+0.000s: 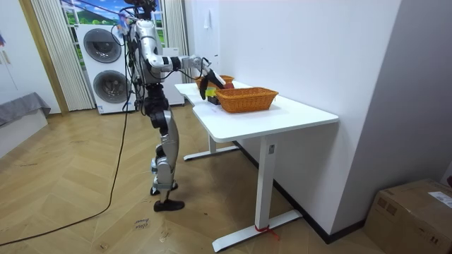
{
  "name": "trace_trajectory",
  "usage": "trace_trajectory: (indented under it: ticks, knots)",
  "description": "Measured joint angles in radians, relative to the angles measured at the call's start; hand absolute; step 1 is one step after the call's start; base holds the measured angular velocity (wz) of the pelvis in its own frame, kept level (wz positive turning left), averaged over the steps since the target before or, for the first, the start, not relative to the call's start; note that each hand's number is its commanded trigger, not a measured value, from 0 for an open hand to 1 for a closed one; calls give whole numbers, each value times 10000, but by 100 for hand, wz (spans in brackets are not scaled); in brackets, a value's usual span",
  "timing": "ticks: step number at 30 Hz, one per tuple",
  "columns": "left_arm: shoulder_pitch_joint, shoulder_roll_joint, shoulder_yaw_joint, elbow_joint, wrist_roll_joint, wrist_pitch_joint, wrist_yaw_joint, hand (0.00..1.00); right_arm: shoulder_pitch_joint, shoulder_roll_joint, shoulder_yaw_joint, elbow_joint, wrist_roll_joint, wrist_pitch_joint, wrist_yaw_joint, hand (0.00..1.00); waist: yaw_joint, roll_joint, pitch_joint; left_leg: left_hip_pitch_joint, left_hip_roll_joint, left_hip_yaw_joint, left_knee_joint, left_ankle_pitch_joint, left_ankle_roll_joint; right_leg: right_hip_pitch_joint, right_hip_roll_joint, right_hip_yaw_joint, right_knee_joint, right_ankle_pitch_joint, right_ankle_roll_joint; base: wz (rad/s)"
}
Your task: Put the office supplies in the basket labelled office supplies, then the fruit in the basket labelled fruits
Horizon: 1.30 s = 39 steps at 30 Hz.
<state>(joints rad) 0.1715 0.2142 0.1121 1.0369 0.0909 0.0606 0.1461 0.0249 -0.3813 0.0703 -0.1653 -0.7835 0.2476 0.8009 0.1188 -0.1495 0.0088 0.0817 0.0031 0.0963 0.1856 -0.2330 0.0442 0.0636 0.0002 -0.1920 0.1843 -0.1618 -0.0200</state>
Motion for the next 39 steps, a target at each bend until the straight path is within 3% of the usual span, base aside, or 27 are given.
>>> trace_trajectory:
  ticks: [8,14,27,32,36,37,38,39]
  knots:
    - [121,-28,29,4,0,54,427,0,284,303,-25,-2,-523,130,-899,0,-34,314,-23,-9,3,70,-126,15,3,-106,7,33,9,9,-7,-3]
    - [175,-120,35,20,-1,55,588,0,519,646,-36,0,-520,127,-1161,0,-54,327,-36,8,-1,69,-162,27,19,-105,-3,32,6,8,-6,0]
    - [177,-272,63,-58,-1,57,692,0,561,712,-35,1,-522,147,-1251,0,-29,333,-37,9,-1,69,-170,43,6,-104,-3,36,8,9,-6,0]
    - [216,-291,50,-346,-1,56,691,0,559,1077,-37,-7,-916,140,-1332,0,-28,330,-41,8,0,74,-165,46,3,-102,5,99,11,10,-7,0]
    - [204,-301,48,-484,-1,51,691,0,561,1110,-35,-9,-916,147,-1333,0,-26,338,-47,14,-3,83,-165,48,7,-100,4,120,11,15,-1,0]
    - [205,-302,48,-485,-1,51,691,0,561,1111,-35,-9,-916,152,-1331,22,-28,339,-47,18,-3,87,-165,48,7,-100,4,123,11,15,-1,0]
    - [206,-302,48,-486,-1,51,691,0,561,1112,-35,-9,-916,157,-1329,87,-29,341,-48,21,-2,88,-165,49,7,-100,5,124,11,16,-1,0]
    - [207,-303,45,-492,-1,52,690,0,561,1112,-35,-9,-916,158,-1327,100,-30,341,-49,21,-1,88,-162,49,7,-100,5,123,12,16,-1,0]
